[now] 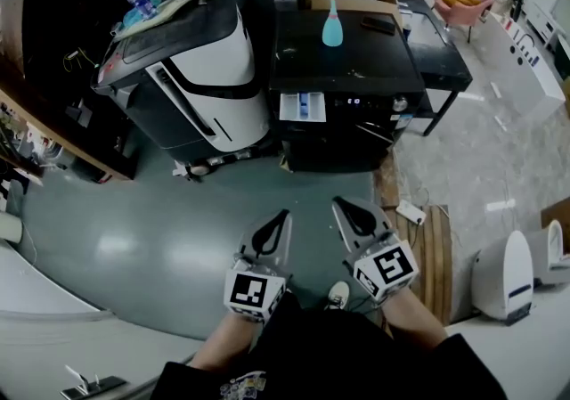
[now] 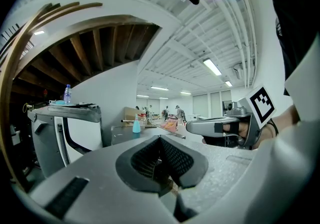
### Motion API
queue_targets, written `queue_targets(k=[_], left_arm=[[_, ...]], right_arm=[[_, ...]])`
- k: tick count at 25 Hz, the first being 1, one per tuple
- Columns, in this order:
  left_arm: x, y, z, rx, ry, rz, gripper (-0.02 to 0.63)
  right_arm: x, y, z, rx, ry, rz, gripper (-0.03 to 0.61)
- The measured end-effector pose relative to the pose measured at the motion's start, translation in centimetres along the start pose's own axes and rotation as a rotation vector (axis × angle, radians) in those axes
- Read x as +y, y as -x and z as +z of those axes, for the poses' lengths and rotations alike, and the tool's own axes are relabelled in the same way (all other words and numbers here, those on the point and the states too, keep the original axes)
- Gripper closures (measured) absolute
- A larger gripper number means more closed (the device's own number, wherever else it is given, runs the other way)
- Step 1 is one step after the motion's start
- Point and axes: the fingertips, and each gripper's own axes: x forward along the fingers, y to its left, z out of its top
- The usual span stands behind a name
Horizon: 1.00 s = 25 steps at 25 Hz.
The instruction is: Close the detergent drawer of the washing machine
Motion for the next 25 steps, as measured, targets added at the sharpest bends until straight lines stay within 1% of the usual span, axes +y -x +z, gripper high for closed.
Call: queue_targets(k=[4, 7, 11, 14, 20, 23, 25], left_arm=[[2.0, 0.4, 0.3, -0.005, 0.001, -0.002, 0.61], [3.3, 0.5, 0.5, -0.008, 0.0, -0.009, 0.609], [5.1, 0.7, 0.5, -0.012, 0.002, -0.021, 0.61], [6.6, 0.8, 0.5, -0.014, 0.006, -0.032, 0.61], [9.1, 0.8, 0.5, -0.028, 0.01, -0.054, 0.609], [10.5, 0.6, 0.3, -0.019, 0.018, -0.067, 0.609], [11.5, 0.4, 0.2, -0.041, 0.021, -0.078, 0.61]], right_arm=[[0.8, -1.5, 0.4, 0.014, -0.011, -0.015, 0.578], [1.2, -2.6, 0.6, -0.001, 0.004, -0.017, 0.578], [1.8, -4.0, 0.6, 0.015, -0.013, -0.039, 0.578], [2.3, -5.2, 0.7, 0.0, -0.002, -0.043, 0.578], [3.2, -7.4, 0.7, 0.003, 0.001, -0.064, 0.578], [3.5, -8.7, 0.4, 0.02, -0.015, -0.082, 0.578], [3.6, -9.6, 0.3, 0.014, -0.01, -0.087, 0.578]])
